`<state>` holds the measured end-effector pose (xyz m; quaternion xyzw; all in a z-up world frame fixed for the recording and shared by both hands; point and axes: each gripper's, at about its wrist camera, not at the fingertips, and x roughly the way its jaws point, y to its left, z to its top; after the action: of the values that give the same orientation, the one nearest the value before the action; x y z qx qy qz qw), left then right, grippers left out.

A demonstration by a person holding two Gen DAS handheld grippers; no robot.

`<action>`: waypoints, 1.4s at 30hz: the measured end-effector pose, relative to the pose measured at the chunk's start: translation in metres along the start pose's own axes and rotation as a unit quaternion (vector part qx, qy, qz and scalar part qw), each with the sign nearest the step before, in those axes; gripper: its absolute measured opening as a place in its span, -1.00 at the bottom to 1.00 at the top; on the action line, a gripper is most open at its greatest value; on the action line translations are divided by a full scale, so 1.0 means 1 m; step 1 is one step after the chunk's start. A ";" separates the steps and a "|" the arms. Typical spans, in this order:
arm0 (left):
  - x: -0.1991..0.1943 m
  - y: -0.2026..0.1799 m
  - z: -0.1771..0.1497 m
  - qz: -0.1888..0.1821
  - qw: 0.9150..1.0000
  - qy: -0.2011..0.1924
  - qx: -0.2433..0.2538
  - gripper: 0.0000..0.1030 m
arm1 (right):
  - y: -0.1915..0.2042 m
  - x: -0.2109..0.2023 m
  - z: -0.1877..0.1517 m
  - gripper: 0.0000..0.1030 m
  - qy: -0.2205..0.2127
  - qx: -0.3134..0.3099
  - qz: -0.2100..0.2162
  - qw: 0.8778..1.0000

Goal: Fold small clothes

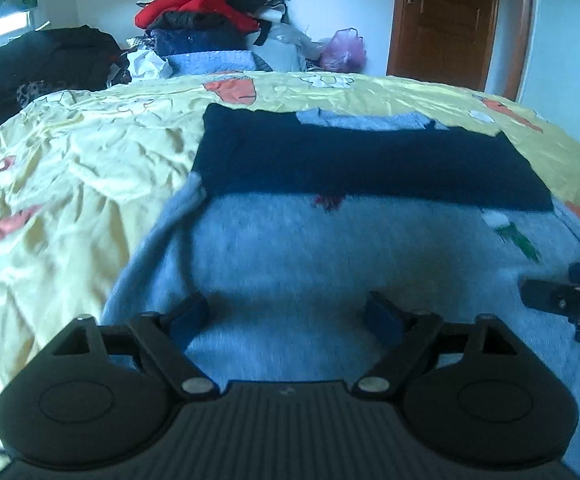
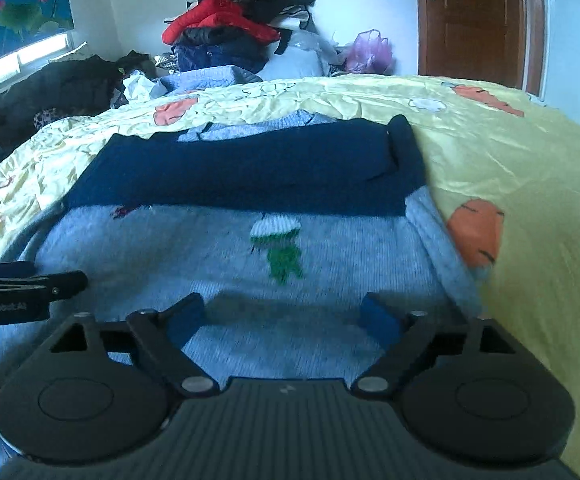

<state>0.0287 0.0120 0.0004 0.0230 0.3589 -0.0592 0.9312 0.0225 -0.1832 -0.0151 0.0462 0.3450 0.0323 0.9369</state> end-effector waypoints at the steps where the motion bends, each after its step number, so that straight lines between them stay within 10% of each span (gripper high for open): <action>1: -0.003 -0.003 -0.005 -0.001 1.000 0.000 0.008 0.87 | 0.003 -0.004 -0.005 0.81 -0.002 -0.004 -0.003 1.000; 42: -0.024 -0.003 -0.027 -0.003 1.000 -0.001 0.012 1.00 | 0.026 -0.055 -0.058 1.00 0.012 -0.043 -0.049 0.998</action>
<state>-0.0075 0.0131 -0.0036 0.0329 0.3570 -0.0662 0.9312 -0.0583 -0.1588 -0.0208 -0.0113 0.3560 0.0017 0.9344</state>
